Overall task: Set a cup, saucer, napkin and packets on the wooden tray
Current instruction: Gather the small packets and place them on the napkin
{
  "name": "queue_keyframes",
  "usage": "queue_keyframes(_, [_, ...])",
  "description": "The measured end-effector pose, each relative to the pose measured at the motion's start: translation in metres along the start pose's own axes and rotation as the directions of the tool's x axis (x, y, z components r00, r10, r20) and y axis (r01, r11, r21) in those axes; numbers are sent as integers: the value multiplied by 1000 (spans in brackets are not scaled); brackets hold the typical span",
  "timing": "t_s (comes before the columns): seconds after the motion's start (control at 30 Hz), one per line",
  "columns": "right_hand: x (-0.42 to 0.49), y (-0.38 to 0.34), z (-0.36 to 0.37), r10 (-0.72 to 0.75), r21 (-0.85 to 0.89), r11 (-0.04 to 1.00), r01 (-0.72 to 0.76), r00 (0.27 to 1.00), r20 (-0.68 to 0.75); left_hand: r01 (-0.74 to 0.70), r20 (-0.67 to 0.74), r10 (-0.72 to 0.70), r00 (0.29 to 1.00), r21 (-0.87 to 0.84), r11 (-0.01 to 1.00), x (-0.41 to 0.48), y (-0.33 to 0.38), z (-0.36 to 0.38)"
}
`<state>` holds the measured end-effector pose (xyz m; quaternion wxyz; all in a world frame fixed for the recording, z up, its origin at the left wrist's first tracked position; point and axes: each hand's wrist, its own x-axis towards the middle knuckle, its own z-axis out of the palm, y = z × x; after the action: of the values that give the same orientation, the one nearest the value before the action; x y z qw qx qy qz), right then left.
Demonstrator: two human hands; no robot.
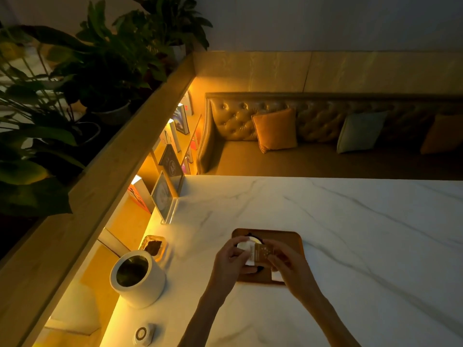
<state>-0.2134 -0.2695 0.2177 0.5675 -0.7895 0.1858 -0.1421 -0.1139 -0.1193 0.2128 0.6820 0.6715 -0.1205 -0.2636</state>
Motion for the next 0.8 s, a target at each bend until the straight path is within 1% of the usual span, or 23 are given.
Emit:
queue_keyframes(0.1, [-6,13,-11,108,74,991,-108,994,13,16,35,-19,999,107,994,5,-8,10])
queue_keyframes(0.17, [-7,21,-21,175,129,976,-178,984,33,47,54,-55,997,131,990,9,-14,22])
queue_keyframes(0.23, [-5,29,-35,224,165,961,-224,974,18,68,65,-78,995,149,987,13,-19,37])
queue_keyframes(0.33, [4,43,-58,340,247,913,-323,940,-27,183,73,-185,980,38,982,23,-23,60])
queue_keyframes(0.43, [19,59,-82,446,306,854,-421,895,-15,279,59,-278,959,-21,960,41,-30,79])
queue_keyframes(0.57, [43,78,-105,526,358,794,-492,850,1,369,75,-364,928,-63,927,72,-38,100])
queue_keyframes(0.7, [65,102,-117,594,409,725,-554,804,36,460,162,-440,883,-123,879,103,-45,110])
queue_keyframes(0.8, [79,122,-121,633,405,701,-588,773,26,506,171,-487,856,-94,857,123,-54,116])
